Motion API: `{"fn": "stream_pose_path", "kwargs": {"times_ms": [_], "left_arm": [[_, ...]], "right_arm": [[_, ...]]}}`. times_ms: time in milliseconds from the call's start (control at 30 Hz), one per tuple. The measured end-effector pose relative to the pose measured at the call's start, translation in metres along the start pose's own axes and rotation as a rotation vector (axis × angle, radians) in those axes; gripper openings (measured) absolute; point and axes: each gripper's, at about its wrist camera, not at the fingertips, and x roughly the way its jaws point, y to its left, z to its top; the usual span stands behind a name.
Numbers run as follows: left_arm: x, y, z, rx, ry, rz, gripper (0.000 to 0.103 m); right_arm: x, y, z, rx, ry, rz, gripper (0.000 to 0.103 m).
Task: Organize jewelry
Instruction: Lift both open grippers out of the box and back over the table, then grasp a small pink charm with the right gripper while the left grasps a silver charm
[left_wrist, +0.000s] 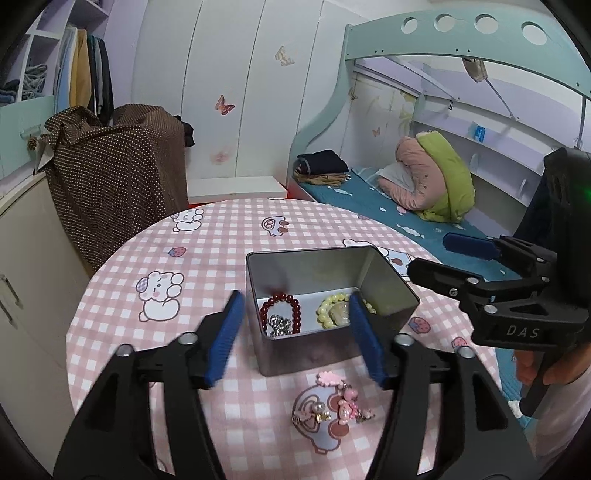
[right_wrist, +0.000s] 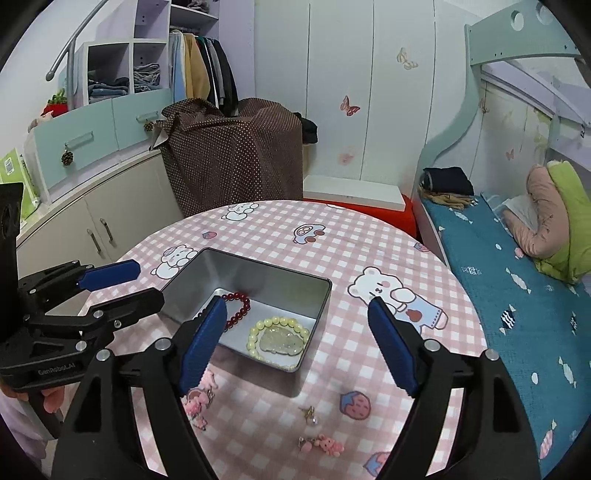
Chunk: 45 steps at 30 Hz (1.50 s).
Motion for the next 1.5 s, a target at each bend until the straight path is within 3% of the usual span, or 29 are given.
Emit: {"fn": "stream_pose_path", "kwargs": {"times_ms": [133, 300, 900, 967, 1033, 1100, 1233, 1500], "left_arm": [[-0.011, -0.002, -0.006, 0.009, -0.006, 0.0, 0.075], [-0.025, -0.004, -0.012, 0.017, -0.028, 0.022, 0.087], [-0.037, 0.001, -0.048, 0.061, 0.031, 0.079, 0.091], [-0.036, 0.003, -0.051, 0.062, 0.045, 0.082, 0.091], [-0.035, 0.006, -0.056, 0.061, 0.059, 0.088, 0.091], [-0.034, 0.008, -0.06, 0.055, 0.065, 0.103, 0.091], [-0.034, 0.018, -0.067, 0.033, 0.066, 0.135, 0.091], [-0.032, 0.031, -0.075, 0.001, 0.091, 0.142, 0.091]], "right_arm": [[-0.012, 0.003, -0.007, -0.008, -0.013, -0.013, 0.088], [-0.022, 0.008, -0.015, -0.02, -0.018, -0.005, 0.092], [-0.011, 0.041, -0.06, -0.138, 0.099, 0.075, 0.094], [-0.007, 0.047, -0.066, -0.159, 0.116, 0.092, 0.087], [0.0, 0.054, -0.071, -0.188, 0.147, 0.123, 0.07], [0.006, 0.06, -0.074, -0.214, 0.164, 0.135, 0.064], [0.021, 0.07, -0.078, -0.25, 0.215, 0.181, 0.041], [0.033, 0.08, -0.08, -0.296, 0.251, 0.213, 0.019]]}}
